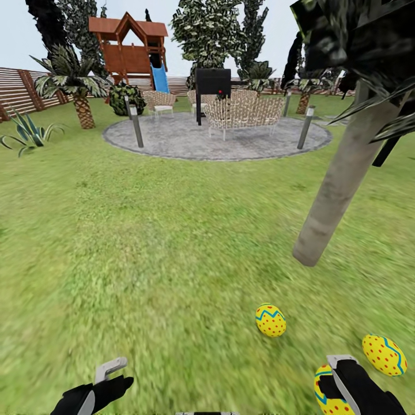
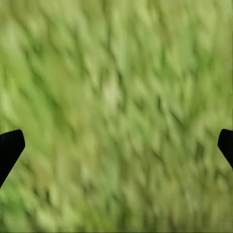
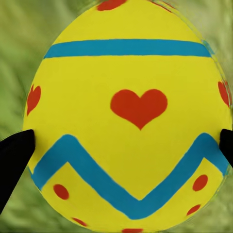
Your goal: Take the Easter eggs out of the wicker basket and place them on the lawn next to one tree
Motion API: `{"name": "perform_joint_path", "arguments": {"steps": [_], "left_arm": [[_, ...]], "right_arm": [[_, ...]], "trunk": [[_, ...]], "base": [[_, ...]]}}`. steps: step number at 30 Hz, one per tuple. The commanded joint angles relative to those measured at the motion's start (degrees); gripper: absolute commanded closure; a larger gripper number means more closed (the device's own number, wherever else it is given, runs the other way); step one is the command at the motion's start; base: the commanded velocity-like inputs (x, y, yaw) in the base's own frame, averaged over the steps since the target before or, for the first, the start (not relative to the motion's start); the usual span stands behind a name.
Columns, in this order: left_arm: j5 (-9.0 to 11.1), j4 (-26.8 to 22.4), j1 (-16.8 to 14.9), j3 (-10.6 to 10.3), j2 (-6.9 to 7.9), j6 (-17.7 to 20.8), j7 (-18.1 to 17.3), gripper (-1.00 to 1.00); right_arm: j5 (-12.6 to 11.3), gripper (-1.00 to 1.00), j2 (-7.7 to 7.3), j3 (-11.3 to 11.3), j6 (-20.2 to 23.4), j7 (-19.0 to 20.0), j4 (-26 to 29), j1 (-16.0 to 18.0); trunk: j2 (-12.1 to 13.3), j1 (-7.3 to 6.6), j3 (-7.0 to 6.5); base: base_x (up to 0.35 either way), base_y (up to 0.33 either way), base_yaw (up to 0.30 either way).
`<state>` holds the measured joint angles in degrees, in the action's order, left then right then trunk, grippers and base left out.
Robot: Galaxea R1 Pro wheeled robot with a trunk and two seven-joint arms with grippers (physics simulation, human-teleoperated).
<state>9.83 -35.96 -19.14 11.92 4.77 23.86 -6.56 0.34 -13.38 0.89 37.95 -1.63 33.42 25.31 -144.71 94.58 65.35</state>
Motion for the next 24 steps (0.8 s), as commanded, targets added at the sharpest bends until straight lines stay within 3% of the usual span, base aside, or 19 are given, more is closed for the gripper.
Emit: {"name": "perform_joint_path", "arguments": {"steps": [1,24], "left_arm": [[0.3,-0.1,0.0,0.2,-0.02,0.4,-0.2,-1.00],[0.3,-0.1,0.0,0.2,-0.02,0.4,-0.1,-1.00]], "right_arm": [[0.0,1.00,0.02,0.1,0.3,-0.1,0.1,0.0],[0.0,1.00,0.10,0.1,0.2,-0.1,0.1,0.0]], "trunk": [[0.0,0.01,0.28],[-0.3,0.58,5.15]], "base": [[0.000,0.000,0.000],[0.000,0.000,0.000]]}}
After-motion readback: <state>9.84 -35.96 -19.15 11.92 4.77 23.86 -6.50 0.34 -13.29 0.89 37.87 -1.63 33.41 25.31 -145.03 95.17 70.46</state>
